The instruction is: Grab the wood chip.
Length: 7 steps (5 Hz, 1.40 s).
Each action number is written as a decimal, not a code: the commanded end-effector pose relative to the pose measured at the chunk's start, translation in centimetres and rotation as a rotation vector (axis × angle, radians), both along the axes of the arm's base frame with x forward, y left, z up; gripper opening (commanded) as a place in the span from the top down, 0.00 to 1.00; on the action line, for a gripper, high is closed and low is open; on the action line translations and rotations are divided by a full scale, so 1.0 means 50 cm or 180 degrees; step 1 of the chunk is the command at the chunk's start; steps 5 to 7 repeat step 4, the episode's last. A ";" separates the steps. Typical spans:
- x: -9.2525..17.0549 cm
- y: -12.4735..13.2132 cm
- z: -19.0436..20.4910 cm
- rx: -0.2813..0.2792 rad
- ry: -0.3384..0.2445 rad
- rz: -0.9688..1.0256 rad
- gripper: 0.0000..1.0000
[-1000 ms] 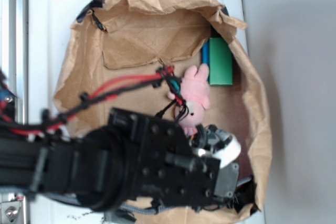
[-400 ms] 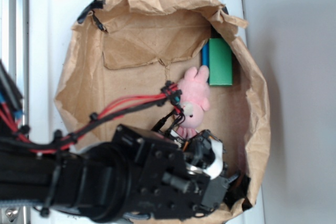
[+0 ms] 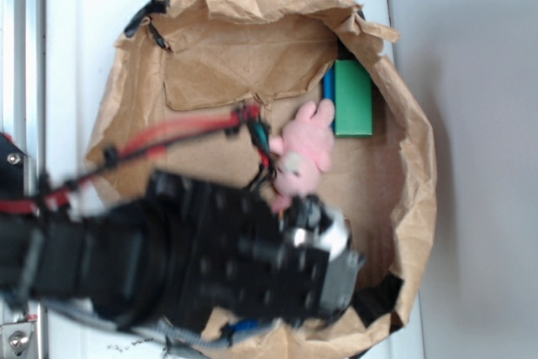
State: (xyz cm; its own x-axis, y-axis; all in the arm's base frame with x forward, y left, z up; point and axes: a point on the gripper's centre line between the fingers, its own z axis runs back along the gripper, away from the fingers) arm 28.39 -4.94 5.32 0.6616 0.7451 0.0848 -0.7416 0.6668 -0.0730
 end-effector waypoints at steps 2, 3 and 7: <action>0.007 0.106 0.237 -0.0342 -0.0040 -0.0215 1.00; -0.004 0.111 0.278 -0.0383 -0.0081 -0.0260 1.00; -0.008 0.104 0.281 -0.0279 -0.0343 -0.0287 1.00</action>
